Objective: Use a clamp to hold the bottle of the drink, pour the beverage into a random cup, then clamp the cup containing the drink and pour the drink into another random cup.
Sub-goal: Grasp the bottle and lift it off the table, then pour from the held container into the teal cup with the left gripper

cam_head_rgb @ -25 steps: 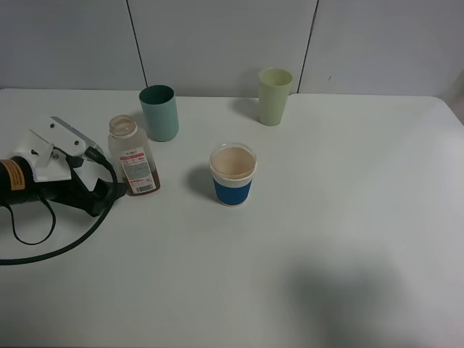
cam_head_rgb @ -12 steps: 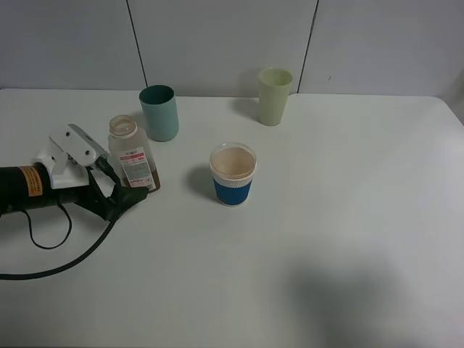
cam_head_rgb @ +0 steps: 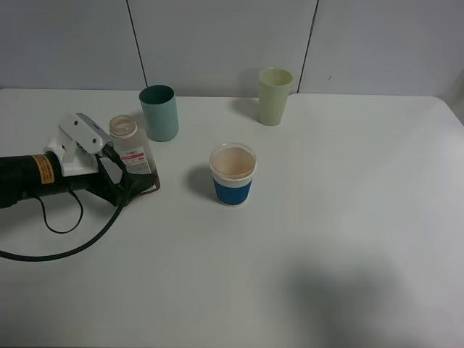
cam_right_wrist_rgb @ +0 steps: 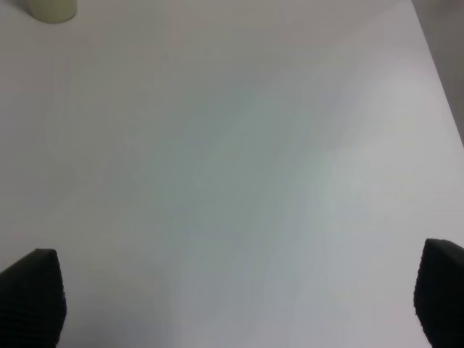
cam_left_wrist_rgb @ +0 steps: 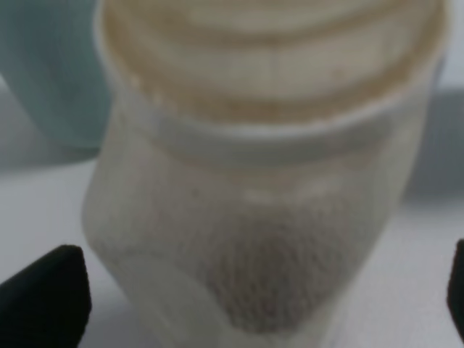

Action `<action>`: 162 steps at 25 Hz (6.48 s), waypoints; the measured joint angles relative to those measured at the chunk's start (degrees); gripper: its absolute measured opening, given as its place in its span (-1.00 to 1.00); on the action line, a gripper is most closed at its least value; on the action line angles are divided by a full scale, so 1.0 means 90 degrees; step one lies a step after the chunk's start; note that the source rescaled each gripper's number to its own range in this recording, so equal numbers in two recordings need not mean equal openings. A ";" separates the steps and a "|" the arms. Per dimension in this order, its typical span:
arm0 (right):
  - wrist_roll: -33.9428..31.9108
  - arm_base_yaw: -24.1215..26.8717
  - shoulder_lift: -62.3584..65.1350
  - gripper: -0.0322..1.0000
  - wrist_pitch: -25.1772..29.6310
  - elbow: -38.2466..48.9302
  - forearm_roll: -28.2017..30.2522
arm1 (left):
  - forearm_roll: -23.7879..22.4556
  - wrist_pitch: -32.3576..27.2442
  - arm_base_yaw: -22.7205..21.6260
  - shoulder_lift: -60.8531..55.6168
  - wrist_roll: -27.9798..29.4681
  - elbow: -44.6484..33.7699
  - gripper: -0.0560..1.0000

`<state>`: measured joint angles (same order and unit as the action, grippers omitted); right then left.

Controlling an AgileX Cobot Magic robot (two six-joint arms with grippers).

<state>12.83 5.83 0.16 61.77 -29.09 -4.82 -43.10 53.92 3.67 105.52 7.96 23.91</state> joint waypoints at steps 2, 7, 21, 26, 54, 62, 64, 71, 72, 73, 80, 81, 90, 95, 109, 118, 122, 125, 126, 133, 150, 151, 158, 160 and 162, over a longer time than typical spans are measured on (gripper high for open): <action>0.0000 0.0000 0.0000 0.78 0.0000 0.0000 0.0000 | -0.0021 0.0021 0.0000 0.0055 0.0019 0.0052 1.00; 0.0000 0.0000 0.0000 0.78 0.0000 0.0000 0.0000 | -0.0038 0.0029 0.0000 0.0248 0.0026 0.0086 0.07; 0.0000 0.0000 0.0000 0.78 0.0000 0.0000 0.0000 | 0.0529 -0.0046 0.0000 0.0231 0.0240 0.0086 -0.81; 0.0000 0.0000 0.0000 0.78 0.0000 0.0000 0.0000 | 0.1877 -0.0631 0.0305 -0.0214 0.0262 0.0080 -0.81; 0.0000 0.0000 0.0000 0.78 0.0000 0.0000 0.0000 | 1.3909 -0.1019 0.3937 -0.2343 -1.0306 0.0758 -0.81; 0.0000 0.0000 0.0000 0.78 0.0000 0.0000 0.0000 | 1.4392 -0.0502 0.4538 -0.2263 -1.1476 0.1226 -0.81; 0.0000 0.0000 0.0000 0.78 0.0000 0.0000 0.0000 | 1.4446 -0.0380 0.4663 -0.2207 -1.1702 0.1308 -0.81; 0.0000 0.0000 0.0000 0.78 0.0000 0.0000 0.0020 | 1.4597 -0.0036 0.5062 -0.1885 -1.2347 0.1548 -0.81; 0.0000 0.0000 0.0000 0.78 0.0000 0.0000 0.0020 | 1.4656 -0.0017 0.5173 -0.1758 -1.2493 0.1667 -0.81; 0.0000 0.0000 0.0000 0.78 0.0000 0.0000 0.0020 | 1.4677 0.0016 0.5222 -0.1680 -1.2522 0.1742 -0.81; 0.0000 0.0000 0.0000 0.78 0.0000 0.0000 0.0020 | 1.4711 0.0331 0.5284 -0.1212 -1.2870 0.2090 -0.81; 0.0000 0.0000 0.0000 0.78 0.0000 0.0000 0.0020 | 1.4711 0.0331 0.5284 -0.1212 -1.2870 0.2090 -0.81; 0.0000 0.0000 0.0000 0.78 0.0000 0.0000 0.0020 | 1.4491 0.0360 0.5430 -0.0795 -1.3004 0.2121 -0.81; 0.0000 0.0000 0.0000 0.78 0.0000 0.0000 0.0020 | 1.4409 0.0360 0.5442 -0.0454 -1.3200 0.2128 -0.81; 0.0000 0.0000 0.0000 0.78 0.0000 0.0000 0.0020 | 1.4016 0.0599 0.5569 0.0130 -1.3728 0.2130 -0.81; 0.0000 0.0000 0.0000 0.78 0.0000 0.0000 0.0020 | 1.3865 0.0715 0.5569 0.0182 -1.4024 0.2198 -0.81; 0.0000 0.0000 0.0000 0.78 0.0000 0.0000 0.0020 | 1.3845 0.0814 0.5569 0.0195 -1.4262 0.2392 -0.81; 0.0000 0.0000 0.0000 0.78 0.0000 0.0000 0.0020 | 1.3824 0.0862 0.5569 0.0285 -1.4555 0.2443 -0.81; 0.0000 0.0000 0.0000 0.78 0.0000 0.0000 0.0020 | 1.3824 0.0861 0.5569 0.0328 -1.4625 0.2443 -0.81; 0.0000 0.0000 0.0000 0.78 0.0000 0.0000 0.0020 | 1.3764 0.0900 0.5569 0.0361 -1.4800 0.2443 -0.81; 0.0000 0.0000 0.0000 0.78 0.0000 0.0000 0.0020 | 1.2858 0.0991 0.5569 0.0361 -1.5279 0.2443 -0.81; 0.0000 0.0000 0.0000 0.78 0.0000 0.0000 0.0020 | 1.2821 0.0999 0.5569 0.0361 -1.5318 0.2443 -0.81; 0.0000 0.0000 0.0000 0.78 0.0000 0.0000 0.0020 | 1.2638 0.1014 0.5569 0.0367 -1.5535 0.2443 -0.81; 0.0000 0.0000 0.0000 0.78 0.0000 0.0000 0.0020 | 1.2620 0.1014 0.5569 0.0367 -1.5644 0.2443 -0.81; 0.0000 0.0000 0.0000 0.78 0.0000 0.0000 0.0020 | 1.2609 0.1017 0.5569 0.0367 -1.5768 0.2443 -0.81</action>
<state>12.83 5.83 0.16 61.77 -29.09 -4.64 70.38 63.07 53.79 108.82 -133.95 45.90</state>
